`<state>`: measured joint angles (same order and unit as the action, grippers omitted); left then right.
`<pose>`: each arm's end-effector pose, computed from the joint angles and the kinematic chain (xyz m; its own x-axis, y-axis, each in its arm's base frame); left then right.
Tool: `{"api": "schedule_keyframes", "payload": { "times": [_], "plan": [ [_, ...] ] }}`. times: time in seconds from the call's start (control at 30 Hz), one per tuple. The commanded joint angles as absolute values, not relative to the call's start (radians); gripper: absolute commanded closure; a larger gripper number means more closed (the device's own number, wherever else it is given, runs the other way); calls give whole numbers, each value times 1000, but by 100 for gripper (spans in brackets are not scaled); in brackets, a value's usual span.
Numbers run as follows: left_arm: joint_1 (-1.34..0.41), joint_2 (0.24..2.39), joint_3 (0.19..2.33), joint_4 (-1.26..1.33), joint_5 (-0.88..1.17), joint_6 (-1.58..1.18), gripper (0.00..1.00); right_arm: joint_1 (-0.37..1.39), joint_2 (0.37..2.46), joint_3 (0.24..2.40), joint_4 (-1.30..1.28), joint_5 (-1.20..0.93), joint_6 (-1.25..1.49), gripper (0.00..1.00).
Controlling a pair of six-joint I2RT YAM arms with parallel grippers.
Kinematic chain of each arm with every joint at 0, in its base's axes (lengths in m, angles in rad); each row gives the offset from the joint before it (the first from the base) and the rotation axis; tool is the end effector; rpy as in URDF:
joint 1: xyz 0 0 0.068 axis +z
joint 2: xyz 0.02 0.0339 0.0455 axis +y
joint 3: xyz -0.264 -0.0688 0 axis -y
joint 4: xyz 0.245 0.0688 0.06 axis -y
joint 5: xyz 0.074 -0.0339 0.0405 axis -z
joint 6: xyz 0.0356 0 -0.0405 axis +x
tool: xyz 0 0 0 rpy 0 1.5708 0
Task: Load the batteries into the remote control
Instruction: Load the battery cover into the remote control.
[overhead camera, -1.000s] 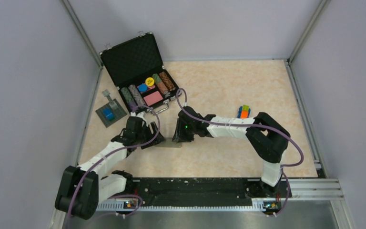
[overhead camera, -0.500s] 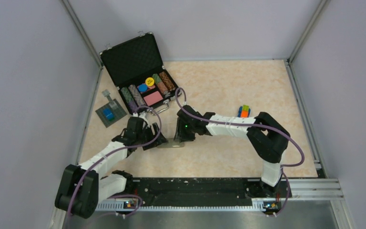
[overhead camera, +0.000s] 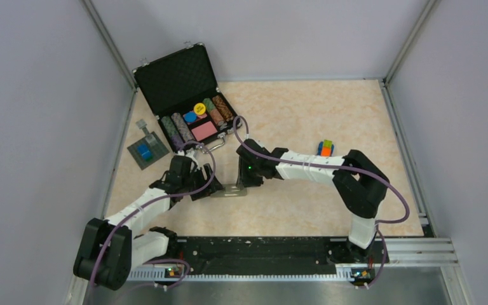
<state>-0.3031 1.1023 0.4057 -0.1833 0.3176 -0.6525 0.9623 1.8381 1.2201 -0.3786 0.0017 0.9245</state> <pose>0.1837 -0.0691 0.1548 -0.8719 -0.3317 -0.3602 -0.0704 0.8129 -0.5781 0.2194 0.3148 0.1830 -0.9437 0.0421 -0.3282 -0.1107 0.8947 0.4328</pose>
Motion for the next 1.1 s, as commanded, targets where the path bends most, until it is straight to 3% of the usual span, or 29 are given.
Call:
{"api": "schedule_keyframes", "payload": {
  "times": [0.0,0.23,0.53,1.07],
  "plan": [
    [-310,1112,405,-187,326,-653,28,977,1760,1270,-405,37,882,68],
    [-310,1119,407,-187,340,-652,28,978,1753,1271,-412,5,854,74],
    [-310,1147,408,-197,380,-655,28,981,1764,1261,-427,6,848,73],
    [-310,1177,435,-272,314,-659,28,999,1785,1258,-449,40,811,80]
  ]
}}
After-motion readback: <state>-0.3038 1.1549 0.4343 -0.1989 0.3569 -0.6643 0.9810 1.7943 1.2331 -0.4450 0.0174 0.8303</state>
